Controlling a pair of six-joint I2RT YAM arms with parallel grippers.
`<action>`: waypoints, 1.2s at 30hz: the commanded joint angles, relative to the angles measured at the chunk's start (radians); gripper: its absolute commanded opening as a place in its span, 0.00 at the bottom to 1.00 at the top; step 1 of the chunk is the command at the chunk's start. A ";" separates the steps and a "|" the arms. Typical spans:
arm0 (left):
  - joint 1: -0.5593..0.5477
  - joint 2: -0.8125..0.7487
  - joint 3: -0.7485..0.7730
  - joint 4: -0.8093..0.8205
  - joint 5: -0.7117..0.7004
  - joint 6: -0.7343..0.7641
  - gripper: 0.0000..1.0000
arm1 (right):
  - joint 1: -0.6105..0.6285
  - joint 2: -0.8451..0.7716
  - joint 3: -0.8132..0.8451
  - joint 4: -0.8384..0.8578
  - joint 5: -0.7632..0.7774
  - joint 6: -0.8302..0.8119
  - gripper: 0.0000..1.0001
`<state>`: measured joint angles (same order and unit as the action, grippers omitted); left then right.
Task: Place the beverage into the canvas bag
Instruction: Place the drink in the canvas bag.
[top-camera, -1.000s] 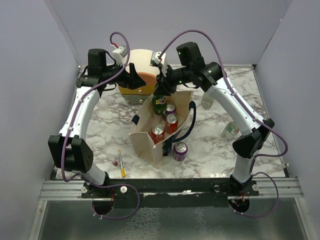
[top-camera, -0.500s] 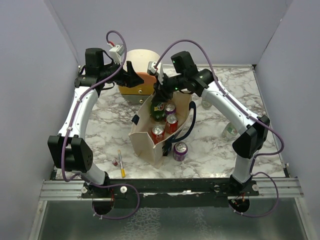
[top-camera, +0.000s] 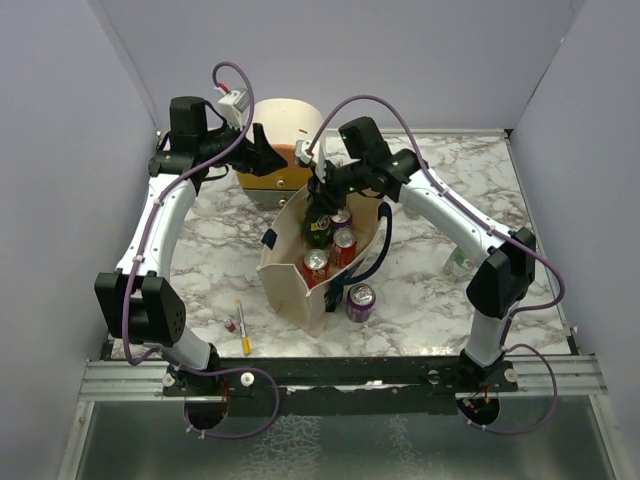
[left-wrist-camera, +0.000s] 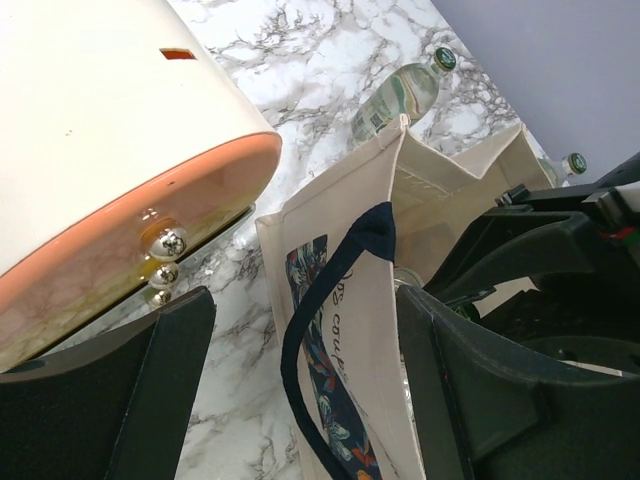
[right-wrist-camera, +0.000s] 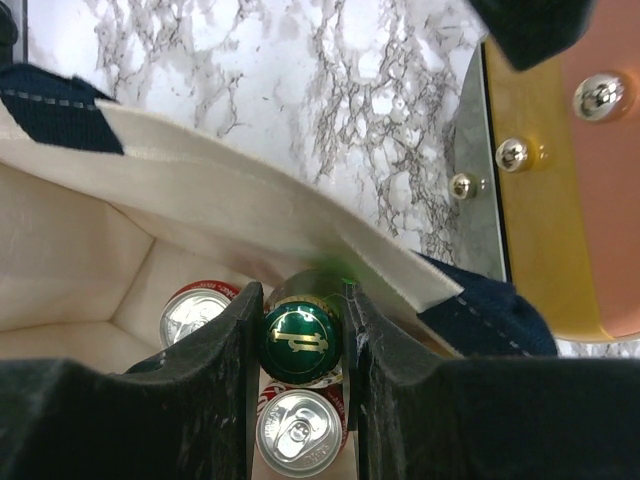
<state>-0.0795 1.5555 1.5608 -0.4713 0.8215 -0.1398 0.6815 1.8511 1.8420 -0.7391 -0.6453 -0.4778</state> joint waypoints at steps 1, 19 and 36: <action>0.004 -0.029 -0.001 0.026 -0.010 0.028 0.75 | 0.007 -0.107 -0.048 0.125 -0.038 -0.044 0.01; 0.004 0.033 0.031 0.040 0.026 0.022 0.75 | 0.007 -0.100 -0.204 0.196 -0.012 -0.036 0.01; 0.004 0.054 0.031 0.065 0.041 0.002 0.75 | 0.006 -0.063 -0.297 0.277 -0.032 -0.027 0.01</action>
<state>-0.0795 1.6047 1.5631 -0.4343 0.8268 -0.1280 0.6815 1.7966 1.5631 -0.5533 -0.6456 -0.5083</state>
